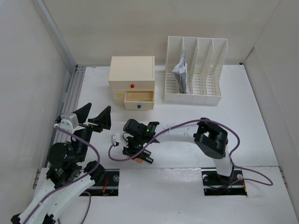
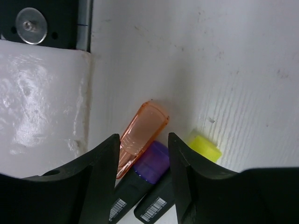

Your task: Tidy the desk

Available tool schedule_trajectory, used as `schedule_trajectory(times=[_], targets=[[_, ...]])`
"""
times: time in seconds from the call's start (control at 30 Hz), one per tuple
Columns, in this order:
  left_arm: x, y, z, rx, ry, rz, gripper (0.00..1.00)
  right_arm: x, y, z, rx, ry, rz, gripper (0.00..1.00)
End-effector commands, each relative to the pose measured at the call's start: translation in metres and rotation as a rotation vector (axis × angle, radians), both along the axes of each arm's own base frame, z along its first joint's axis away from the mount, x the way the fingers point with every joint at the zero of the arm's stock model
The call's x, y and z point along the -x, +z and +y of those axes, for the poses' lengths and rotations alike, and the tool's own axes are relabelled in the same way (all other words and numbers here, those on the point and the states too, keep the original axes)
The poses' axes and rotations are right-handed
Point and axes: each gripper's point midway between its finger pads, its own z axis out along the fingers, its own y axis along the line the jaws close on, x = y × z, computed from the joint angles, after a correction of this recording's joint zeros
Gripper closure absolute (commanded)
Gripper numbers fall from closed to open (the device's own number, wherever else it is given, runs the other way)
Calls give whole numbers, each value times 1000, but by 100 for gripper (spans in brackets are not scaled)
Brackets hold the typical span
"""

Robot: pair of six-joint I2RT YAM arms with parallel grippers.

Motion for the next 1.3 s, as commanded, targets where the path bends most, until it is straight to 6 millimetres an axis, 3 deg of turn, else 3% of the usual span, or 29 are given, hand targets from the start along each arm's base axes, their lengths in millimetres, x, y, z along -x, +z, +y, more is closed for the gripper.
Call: schedule_trajectory(times=[0.0, 0.13, 0.33, 0.53, 0.77, 0.9, 1.2, 1.27], targets=[[4, 13, 1, 22, -8, -49, 12, -6, 7, 17, -58, -120, -3, 49], [4, 13, 1, 22, -8, -49, 12, -9, 4, 14, -52, -172, -3, 48], [6, 14, 3, 20, -5, -59, 12, 13, -6, 15, -34, -189, 20, 43], [8, 16, 5, 26, -5, -66, 12, 31, -17, 16, -7, -202, -75, 42], [8, 18, 5, 32, -5, -73, 12, 12, -34, 6, 48, -287, -185, 53], [10, 20, 7, 38, -5, -79, 12, 0, -39, 2, 69, -319, -245, 53], [12, 21, 9, 44, -4, -86, 12, 0, -60, -8, 134, -277, -271, 53], [12, 21, 9, 44, -4, -86, 12, 2, -63, -9, 149, -266, -257, 61]])
